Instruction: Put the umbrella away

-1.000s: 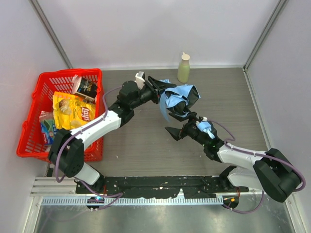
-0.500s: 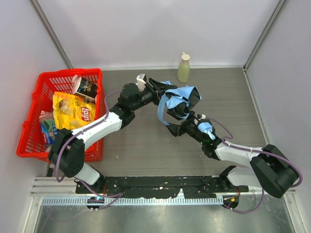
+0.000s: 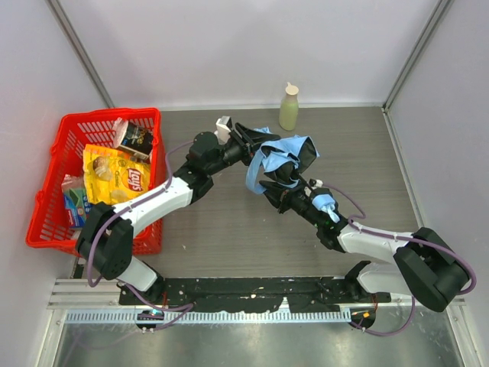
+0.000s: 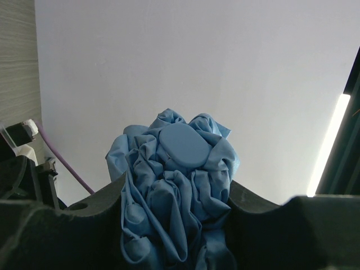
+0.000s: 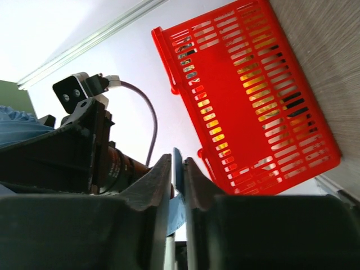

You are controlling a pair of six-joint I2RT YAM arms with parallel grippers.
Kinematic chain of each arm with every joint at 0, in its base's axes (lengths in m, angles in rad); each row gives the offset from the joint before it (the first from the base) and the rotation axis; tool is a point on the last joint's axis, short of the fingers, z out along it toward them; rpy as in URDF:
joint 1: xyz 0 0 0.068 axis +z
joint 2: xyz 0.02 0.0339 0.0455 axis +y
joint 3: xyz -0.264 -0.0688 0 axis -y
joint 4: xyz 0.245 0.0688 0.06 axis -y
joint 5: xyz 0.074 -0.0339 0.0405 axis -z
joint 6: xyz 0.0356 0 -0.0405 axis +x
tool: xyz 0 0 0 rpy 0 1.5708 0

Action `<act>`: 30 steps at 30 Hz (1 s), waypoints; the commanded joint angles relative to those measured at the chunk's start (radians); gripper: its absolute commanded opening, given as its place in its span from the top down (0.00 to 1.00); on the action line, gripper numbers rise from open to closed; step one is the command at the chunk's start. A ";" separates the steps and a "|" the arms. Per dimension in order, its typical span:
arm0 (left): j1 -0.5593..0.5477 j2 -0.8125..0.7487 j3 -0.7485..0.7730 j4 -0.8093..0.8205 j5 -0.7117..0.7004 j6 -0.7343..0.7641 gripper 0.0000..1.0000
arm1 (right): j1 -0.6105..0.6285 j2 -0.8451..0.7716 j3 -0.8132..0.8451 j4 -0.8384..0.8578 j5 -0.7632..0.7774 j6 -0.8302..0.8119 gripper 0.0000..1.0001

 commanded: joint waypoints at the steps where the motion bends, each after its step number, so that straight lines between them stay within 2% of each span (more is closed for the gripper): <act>1: -0.003 -0.038 0.012 0.106 0.009 -0.030 1.00 | 0.006 -0.006 -0.001 0.114 0.032 0.217 0.87; 2: -0.004 -0.038 0.011 0.105 0.007 -0.032 1.00 | 0.006 0.000 -0.004 0.129 0.035 0.208 0.99; 7: -0.003 -0.041 -0.002 0.091 0.025 -0.033 1.00 | -0.022 0.018 -0.065 0.327 0.076 0.140 0.99; 9: -0.002 -0.037 -0.014 0.097 0.050 -0.046 1.00 | -0.085 0.043 -0.094 0.408 0.047 0.070 0.99; 12: -0.002 -0.037 -0.072 0.195 0.081 -0.099 1.00 | -0.198 0.141 -0.117 0.597 -0.011 0.015 0.99; 14: -0.001 -0.055 -0.074 0.132 0.123 -0.054 1.00 | -0.253 0.220 -0.137 0.808 -0.041 0.010 0.99; 16: 0.002 -0.075 -0.064 0.018 0.157 0.011 1.00 | -0.287 0.293 -0.163 0.896 -0.036 0.013 0.99; 22: -0.002 -0.113 -0.055 -0.263 0.217 0.181 1.00 | -0.359 0.235 -0.108 0.895 -0.128 -0.172 0.99; 30: -0.006 -0.127 -0.029 -0.649 0.179 0.419 1.00 | -0.445 0.069 -0.047 0.711 -0.217 -0.355 0.99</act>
